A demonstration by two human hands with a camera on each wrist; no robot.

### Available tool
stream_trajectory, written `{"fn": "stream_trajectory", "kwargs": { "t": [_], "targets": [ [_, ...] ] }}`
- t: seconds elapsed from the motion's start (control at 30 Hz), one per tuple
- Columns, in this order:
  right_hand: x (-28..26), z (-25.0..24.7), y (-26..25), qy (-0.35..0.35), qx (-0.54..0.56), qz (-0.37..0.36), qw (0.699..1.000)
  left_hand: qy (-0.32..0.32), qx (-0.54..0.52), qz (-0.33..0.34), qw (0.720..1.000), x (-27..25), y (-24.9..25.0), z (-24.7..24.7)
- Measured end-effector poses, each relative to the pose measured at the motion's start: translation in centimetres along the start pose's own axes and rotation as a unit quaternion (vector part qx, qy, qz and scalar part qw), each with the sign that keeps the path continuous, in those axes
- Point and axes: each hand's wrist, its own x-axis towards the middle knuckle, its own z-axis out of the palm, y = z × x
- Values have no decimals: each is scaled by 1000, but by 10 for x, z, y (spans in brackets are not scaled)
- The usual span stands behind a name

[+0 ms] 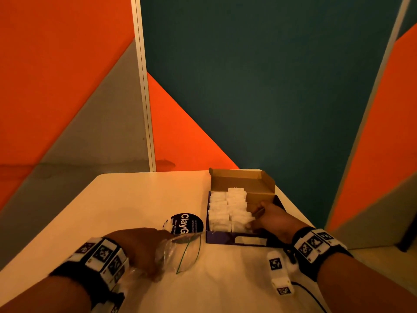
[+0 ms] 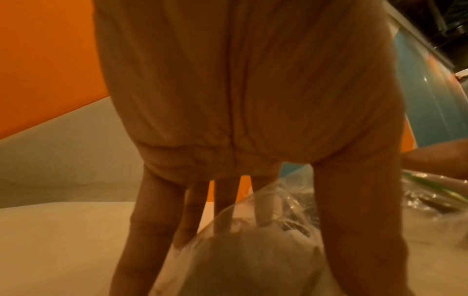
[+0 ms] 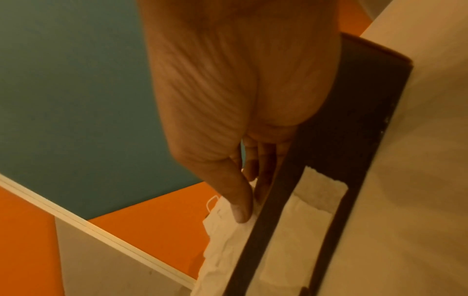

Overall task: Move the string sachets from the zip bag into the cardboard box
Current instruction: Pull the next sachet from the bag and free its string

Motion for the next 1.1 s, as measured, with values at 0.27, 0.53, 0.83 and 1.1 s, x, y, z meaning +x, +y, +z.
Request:
{"fn": "stream_trajectory", "kwargs": {
  "t": [0.27,0.53,0.83,1.1],
  "targets": [
    [-2,-5,-1,3,61,10,998,5,1,-6,1000,2,-2,3],
    [-79,45,-65,-49,-171,-218,960,27,-4,22,999,1,-4,6],
    [-61,131,-80,-153,-368,-293,869,70,-54,-2,996,-6,-25,10],
    [-44,166,-76,-143,-407,-322,843,62,-64,-3,996,-6,-32,13]
  ]
}}
